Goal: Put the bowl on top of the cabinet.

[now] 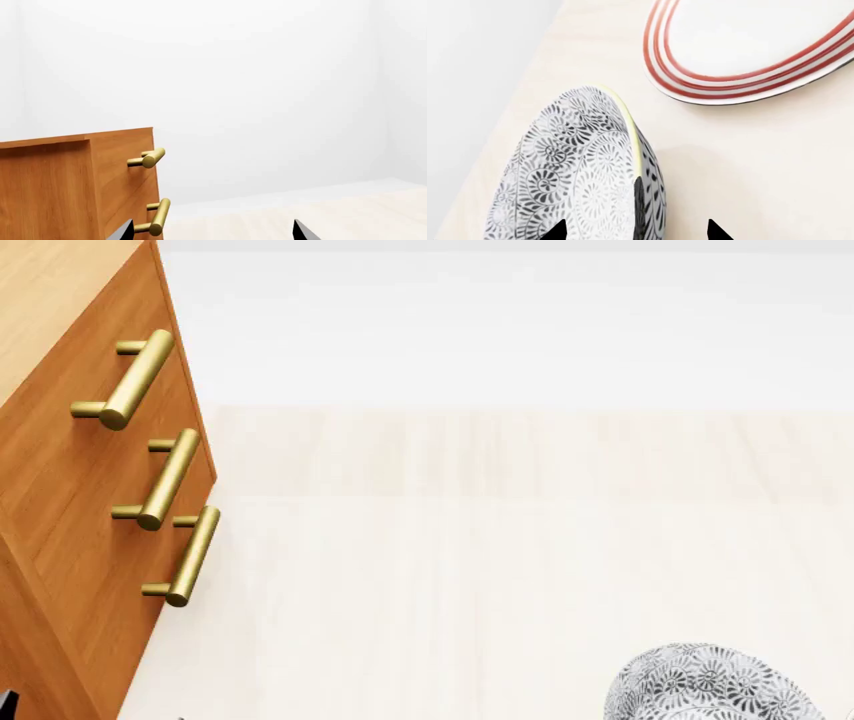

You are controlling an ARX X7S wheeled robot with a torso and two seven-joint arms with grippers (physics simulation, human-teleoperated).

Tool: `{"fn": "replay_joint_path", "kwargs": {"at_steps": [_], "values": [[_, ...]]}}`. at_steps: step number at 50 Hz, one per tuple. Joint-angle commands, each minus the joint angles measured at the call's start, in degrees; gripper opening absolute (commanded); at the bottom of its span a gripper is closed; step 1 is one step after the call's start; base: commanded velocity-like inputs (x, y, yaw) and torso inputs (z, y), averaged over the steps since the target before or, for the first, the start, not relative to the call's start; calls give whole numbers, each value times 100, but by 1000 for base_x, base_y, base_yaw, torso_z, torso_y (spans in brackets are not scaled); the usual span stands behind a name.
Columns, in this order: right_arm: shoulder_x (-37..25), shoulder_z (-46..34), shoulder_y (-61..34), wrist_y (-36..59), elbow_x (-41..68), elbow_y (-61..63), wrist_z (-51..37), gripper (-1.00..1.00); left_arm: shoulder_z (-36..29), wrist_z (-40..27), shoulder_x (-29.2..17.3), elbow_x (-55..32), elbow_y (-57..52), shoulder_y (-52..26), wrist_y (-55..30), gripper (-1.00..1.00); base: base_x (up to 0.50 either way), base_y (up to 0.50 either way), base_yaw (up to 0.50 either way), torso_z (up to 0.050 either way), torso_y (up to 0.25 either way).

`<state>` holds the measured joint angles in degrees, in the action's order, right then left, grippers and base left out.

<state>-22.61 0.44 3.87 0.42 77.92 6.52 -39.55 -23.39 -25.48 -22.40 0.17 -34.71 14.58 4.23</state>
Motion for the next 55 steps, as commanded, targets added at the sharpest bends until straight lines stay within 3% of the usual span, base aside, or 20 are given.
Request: {"fn": "replay_joint_path", "kwargs": {"at_steps": [1, 6, 7, 27, 55], "values": [[6, -73, -151, 66, 6, -218, -6, 100, -16, -24, -16, 8, -6, 3, 7, 100, 0, 0, 0, 0, 0], [-1, -55, -126, 41, -1, -184, -11, 100, -31, -25, -15, 1, 13, -15, -1, 100, 0, 0, 0, 0, 0], [5, -47, -107, 26, -5, -163, -30, -100, -35, -28, -14, 8, 13, -17, -8, 100, 0, 0, 0, 0, 0], [19, -64, -60, -98, -201, -54, -65, -100, -50, -55, -42, -21, 5, -31, -7, 100, 0, 0, 0, 0, 0], [-68, -428, 200, -850, -2212, 866, 147, -100, -89, -119, -127, 21, -199, 101, 49, 100, 0, 0, 0, 0, 1]]}}
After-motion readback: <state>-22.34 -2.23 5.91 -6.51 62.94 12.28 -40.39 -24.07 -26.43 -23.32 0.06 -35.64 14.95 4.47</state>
